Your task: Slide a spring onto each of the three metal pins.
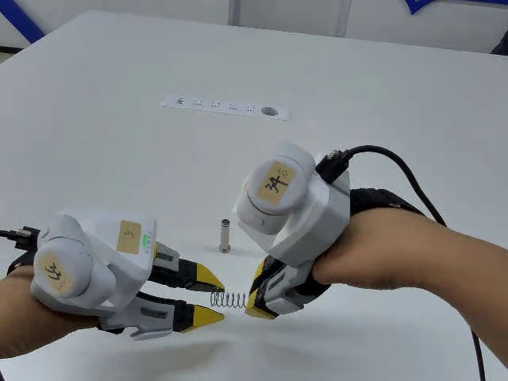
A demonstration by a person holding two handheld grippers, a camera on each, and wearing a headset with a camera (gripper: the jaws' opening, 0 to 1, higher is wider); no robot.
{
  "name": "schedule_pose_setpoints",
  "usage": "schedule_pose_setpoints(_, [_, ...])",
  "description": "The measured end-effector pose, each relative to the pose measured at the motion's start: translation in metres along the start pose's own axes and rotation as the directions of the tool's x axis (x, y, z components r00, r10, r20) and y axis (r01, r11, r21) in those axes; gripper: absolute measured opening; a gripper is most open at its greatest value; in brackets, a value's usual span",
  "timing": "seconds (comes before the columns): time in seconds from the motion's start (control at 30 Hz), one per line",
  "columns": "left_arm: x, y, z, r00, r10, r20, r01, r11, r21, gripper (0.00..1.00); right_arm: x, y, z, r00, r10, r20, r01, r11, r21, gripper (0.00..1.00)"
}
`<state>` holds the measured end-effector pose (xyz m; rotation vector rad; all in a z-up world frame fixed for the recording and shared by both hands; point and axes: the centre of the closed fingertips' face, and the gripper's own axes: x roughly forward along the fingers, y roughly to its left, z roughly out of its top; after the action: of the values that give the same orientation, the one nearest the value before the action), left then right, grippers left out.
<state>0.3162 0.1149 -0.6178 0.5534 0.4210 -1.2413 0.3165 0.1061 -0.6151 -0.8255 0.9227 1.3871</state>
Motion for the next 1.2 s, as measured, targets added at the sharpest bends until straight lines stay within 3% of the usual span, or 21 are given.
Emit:
schedule_pose_setpoints(0.23, [0.002, 0.001, 0.0, 1.0, 0.004, -0.005, -0.004, 1.0, 0.003, 0.12, -0.008, 0.001, 0.007, 0.9996, -0.005, 0.027, 0.006, 1.0, -0.005, 0.11])
schedule_pose_setpoints(0.4, [0.002, 0.005, 0.003, 0.9998, 0.018, 0.013, -0.018, 0.999, -0.027, 0.11, -0.017, -0.002, 0.019, 0.9954, -0.024, 0.093, 0.023, 1.0, 0.002, 0.11])
schedule_pose_setpoints(0.77, [-0.004, 0.014, 0.012, 0.9948, 0.058, 0.084, -0.047, 0.992, -0.118, 0.11, -0.03, -0.008, 0.041, 0.9719, -0.062, 0.227, 0.066, 0.998, -0.012, 0.11])
schedule_pose_setpoints(1.2, [-0.006, 0.017, 0.022, 0.9877, 0.075, 0.137, -0.053, 0.986, -0.158, 0.11, -0.034, -0.009, 0.057, 0.9509, -0.077, 0.3, 0.09, 0.996, -0.029, 0.11])
